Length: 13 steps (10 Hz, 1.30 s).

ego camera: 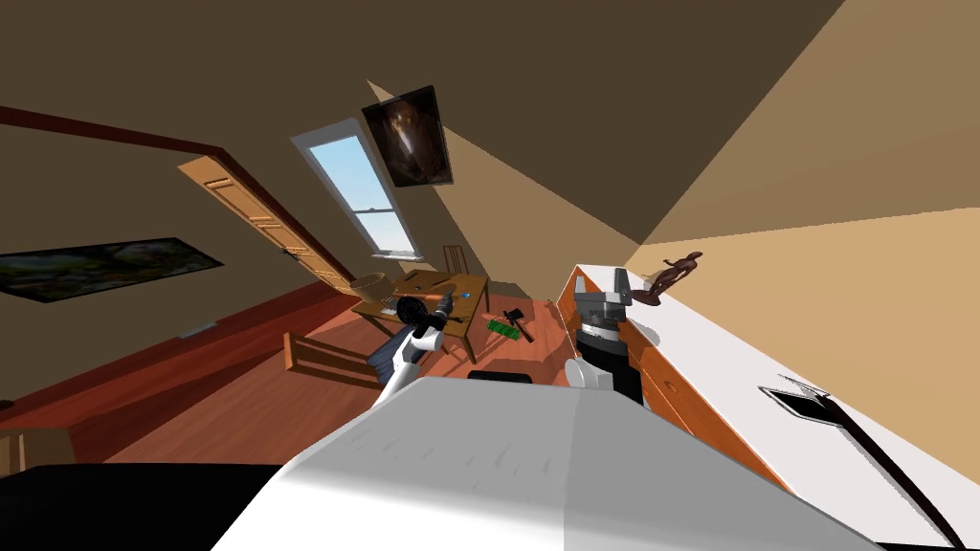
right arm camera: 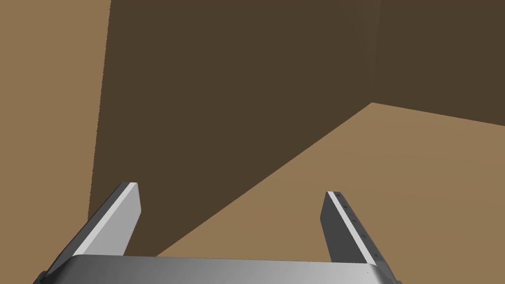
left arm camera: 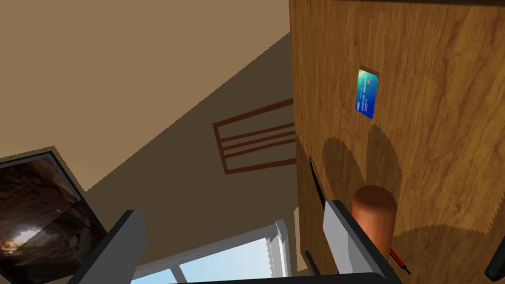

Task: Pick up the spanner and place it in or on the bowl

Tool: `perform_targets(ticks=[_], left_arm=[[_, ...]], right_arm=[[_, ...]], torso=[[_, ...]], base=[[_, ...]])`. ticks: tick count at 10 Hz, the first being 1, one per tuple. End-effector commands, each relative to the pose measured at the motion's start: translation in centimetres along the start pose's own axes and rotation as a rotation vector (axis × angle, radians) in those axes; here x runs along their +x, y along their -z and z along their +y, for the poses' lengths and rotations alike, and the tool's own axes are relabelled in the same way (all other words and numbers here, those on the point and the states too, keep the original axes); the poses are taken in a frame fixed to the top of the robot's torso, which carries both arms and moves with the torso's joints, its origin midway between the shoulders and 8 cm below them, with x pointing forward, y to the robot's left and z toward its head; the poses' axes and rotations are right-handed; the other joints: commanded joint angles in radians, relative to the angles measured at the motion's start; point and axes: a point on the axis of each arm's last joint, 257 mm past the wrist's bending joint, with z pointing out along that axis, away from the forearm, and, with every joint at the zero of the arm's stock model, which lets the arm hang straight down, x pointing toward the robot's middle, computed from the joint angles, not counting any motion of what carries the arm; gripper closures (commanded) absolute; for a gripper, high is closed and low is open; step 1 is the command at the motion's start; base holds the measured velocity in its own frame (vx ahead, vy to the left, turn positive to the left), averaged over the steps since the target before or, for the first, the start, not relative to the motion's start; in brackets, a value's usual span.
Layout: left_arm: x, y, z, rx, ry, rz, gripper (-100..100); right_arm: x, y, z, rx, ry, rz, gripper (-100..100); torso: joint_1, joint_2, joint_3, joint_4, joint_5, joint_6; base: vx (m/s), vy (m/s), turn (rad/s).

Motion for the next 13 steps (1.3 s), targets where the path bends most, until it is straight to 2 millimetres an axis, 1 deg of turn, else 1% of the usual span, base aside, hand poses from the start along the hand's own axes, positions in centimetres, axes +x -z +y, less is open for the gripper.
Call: perform_targets(ticks=[1,2,3,4,5,6,7,8,9,10,11,12,13], left_arm=[[-0.2,-0.2,1.9,-0.060,-0.007,0.004,-100],[-0.7,-0.8,3.3,-0.110,-0.019,0.008,-100],[-0.7,-0.7,4.5,-0.140,-0.018,0.007,-100],[-1.2,-1.3,5.7,-0.186,-0.028,0.012,-100],[-1.3,-1.1,7.0,-0.219,-0.026,0.011,-100],[-1.3,-1.1,7.1,-0.221,-0.026,0.011,-100],[-1.8,-1.4,8.8,-0.283,-0.034,0.015,-100],[-1.9,-1.2,9.7,-0.302,-0.033,0.013,-100],[-2.5,-1.4,11.3,-0.358,-0.038,0.015,-100],[-2.6,-1.2,12.1,-0.382,-0.036,0.015,-100],[-3.1,-1.4,13.2,-0.428,-0.040,0.018,-100],[-3.2,-1.0,14.5,-0.462,-0.038,0.017,-100],[-3.7,-1.1,15.4,-0.507,-0.039,0.021,-100]], right_arm=[[0.0,0.0,0.0,0.000,0.000,0.000,0],[0.0,0.0,0.0,0.000,0.000,0.000,0],[0.0,0.0,0.0,0.000,0.000,0.000,0],[0.0,0.0,0.0,0.000,0.000,0.000,0],[0.0,0.0,0.0,0.000,0.000,0.000,0],[0.0,0.0,0.0,0.000,0.000,0.000,0],[0.0,0.0,0.0,0.000,0.000,0.000,0],[0.0,0.0,0.0,0.000,0.000,0.000,0],[0.0,0.0,0.0,0.000,0.000,0.000,0],[0.0,0.0,0.0,0.000,0.000,0.000,0],[0.0,0.0,0.0,0.000,0.000,0.000,0],[0.0,0.0,0.0,0.000,0.000,0.000,0],[0.0,0.0,0.0,0.000,0.000,0.000,0]], torso=[[0.000,0.000,0.000,0.000,0.000,0.000],[0.000,0.000,0.000,0.000,0.000,0.000],[0.000,0.000,0.000,0.000,0.000,0.000],[0.000,0.000,0.000,0.000,0.000,0.000],[0.000,0.000,0.000,0.000,0.000,0.000],[0.000,0.000,0.000,0.000,0.000,0.000],[0.001,0.000,0.000,0.000,0.000,0.000],[0.000,0.000,0.000,0.000,0.000,0.000],[0.000,0.000,0.000,0.000,0.000,0.000],[0.000,0.000,0.000,0.000,0.000,0.000],[0.000,0.000,0.000,0.000,0.000,-0.001],[0.001,0.000,0.000,0.000,0.000,0.000],[0.001,0.000,0.000,0.000,0.000,-0.001]], base=[[0.006,-0.007,-0.061],[0.007,-0.012,-0.117],[0.007,-0.007,-0.048],[0.011,-0.008,-0.075],[0.010,-0.005,-0.052],[0.000,0.000,0.000],[0.006,-0.006,-0.104],[0.009,-0.002,-0.061],[0.014,-0.006,-0.091],[0.013,-0.001,-0.050],[0.013,-0.002,-0.081],[0.013,0.000,-0.055],[0.018,0.000,-0.110]])
